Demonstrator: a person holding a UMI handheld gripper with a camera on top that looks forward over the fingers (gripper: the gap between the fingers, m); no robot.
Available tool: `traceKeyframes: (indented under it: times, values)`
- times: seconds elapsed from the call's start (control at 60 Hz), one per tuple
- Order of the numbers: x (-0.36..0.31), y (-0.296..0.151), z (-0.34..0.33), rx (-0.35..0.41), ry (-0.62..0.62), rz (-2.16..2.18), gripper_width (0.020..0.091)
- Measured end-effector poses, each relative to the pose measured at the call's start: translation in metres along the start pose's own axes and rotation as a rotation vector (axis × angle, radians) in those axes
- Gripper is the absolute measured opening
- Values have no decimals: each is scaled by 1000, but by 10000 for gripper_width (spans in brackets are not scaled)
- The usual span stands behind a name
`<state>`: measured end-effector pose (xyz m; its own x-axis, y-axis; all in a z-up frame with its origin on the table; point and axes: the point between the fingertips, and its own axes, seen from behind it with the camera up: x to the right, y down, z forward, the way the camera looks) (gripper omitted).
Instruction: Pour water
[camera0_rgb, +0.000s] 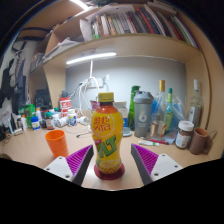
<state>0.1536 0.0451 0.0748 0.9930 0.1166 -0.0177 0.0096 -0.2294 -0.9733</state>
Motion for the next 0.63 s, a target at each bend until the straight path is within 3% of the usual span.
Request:
traceKeyframes:
  times: [0.367,0.633]
  values:
    - [5,10,-154,33,5,143,836]
    - [23,22,-222,83,44,206,836]
